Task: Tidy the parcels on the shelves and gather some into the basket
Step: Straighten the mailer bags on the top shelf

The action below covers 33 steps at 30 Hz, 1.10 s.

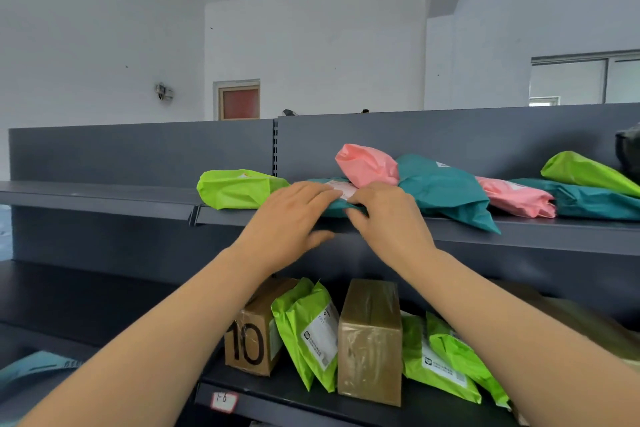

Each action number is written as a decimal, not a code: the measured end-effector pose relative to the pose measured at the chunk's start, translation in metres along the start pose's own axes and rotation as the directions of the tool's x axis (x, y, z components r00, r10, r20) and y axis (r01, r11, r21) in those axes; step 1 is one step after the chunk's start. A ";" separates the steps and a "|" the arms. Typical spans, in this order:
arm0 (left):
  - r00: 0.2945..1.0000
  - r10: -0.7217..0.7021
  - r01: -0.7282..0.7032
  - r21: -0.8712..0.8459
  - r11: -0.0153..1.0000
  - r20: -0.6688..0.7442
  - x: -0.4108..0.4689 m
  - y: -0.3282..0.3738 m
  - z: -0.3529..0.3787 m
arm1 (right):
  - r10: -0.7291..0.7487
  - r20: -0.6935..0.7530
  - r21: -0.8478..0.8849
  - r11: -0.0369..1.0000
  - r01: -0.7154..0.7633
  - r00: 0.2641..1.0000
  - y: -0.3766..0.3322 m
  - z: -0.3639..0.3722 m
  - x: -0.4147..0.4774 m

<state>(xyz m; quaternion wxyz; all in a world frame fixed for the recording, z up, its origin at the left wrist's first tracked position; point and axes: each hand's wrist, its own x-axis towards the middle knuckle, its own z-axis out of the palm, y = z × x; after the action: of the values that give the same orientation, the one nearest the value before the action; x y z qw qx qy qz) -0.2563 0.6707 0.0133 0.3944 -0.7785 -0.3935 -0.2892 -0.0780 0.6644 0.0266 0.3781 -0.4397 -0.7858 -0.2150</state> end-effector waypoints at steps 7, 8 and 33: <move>0.966 -0.253 0.252 0.030 0.967 0.050 0.001 0.015 -0.001 | -0.003 -0.128 0.021 1.000 0.006 0.992 0.023 -0.030 -0.017; 0.959 -0.276 0.273 0.048 0.961 0.066 0.001 0.016 -0.001 | -0.008 -0.143 0.001 1.000 0.009 0.990 0.029 -0.032 -0.017; 0.810 -0.427 0.578 -0.417 0.702 0.403 0.047 0.010 -0.044 | 0.319 0.036 -0.228 0.925 -0.303 0.947 0.106 -0.052 -0.034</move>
<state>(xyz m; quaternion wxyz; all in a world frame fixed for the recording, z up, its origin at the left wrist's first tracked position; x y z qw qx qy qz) -0.2290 0.6481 0.0682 0.0144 -0.7485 -0.5497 -0.3705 0.0453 0.6665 0.0327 0.3278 -0.6054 -0.6907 -0.2213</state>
